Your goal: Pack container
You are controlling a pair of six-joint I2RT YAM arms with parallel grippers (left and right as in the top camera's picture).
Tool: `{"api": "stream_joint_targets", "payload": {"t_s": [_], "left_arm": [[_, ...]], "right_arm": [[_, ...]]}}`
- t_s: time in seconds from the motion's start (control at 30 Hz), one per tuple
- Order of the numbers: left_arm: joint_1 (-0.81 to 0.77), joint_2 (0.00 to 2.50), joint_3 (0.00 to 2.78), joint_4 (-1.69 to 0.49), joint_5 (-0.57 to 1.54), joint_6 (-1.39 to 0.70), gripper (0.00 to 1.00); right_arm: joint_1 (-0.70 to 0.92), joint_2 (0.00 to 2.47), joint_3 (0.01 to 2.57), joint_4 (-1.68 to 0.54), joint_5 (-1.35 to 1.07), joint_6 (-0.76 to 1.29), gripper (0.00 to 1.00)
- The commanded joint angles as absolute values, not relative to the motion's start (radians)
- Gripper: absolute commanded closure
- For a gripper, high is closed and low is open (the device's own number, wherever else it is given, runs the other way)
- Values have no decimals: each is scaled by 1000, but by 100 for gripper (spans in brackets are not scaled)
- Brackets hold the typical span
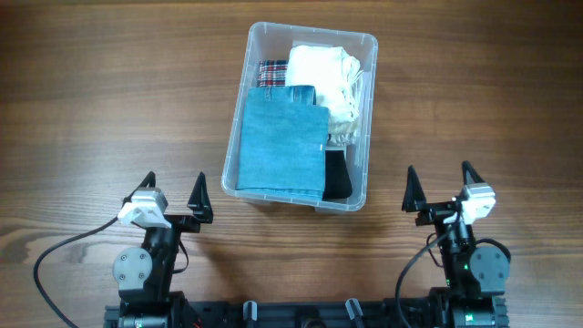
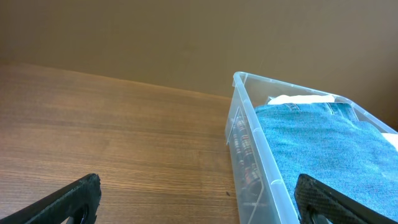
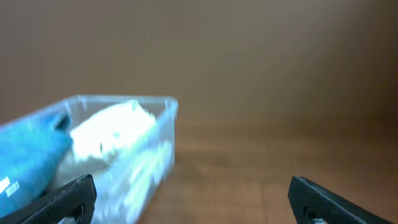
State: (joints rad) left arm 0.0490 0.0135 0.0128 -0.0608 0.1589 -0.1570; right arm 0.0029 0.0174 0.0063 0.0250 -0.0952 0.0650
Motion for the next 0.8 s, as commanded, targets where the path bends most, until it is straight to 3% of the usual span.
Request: {"api": "stream_joint_targets", "payload": {"t_s": [0.0,0.77], "left_arm": [[58,3,6,-61,163,-134,0],[58,3,6,-61,163,-134,0]], "right_arm": [[-3,4,5,3,-78,56,0],[-45,10,5,3,-78,55,0]]}}
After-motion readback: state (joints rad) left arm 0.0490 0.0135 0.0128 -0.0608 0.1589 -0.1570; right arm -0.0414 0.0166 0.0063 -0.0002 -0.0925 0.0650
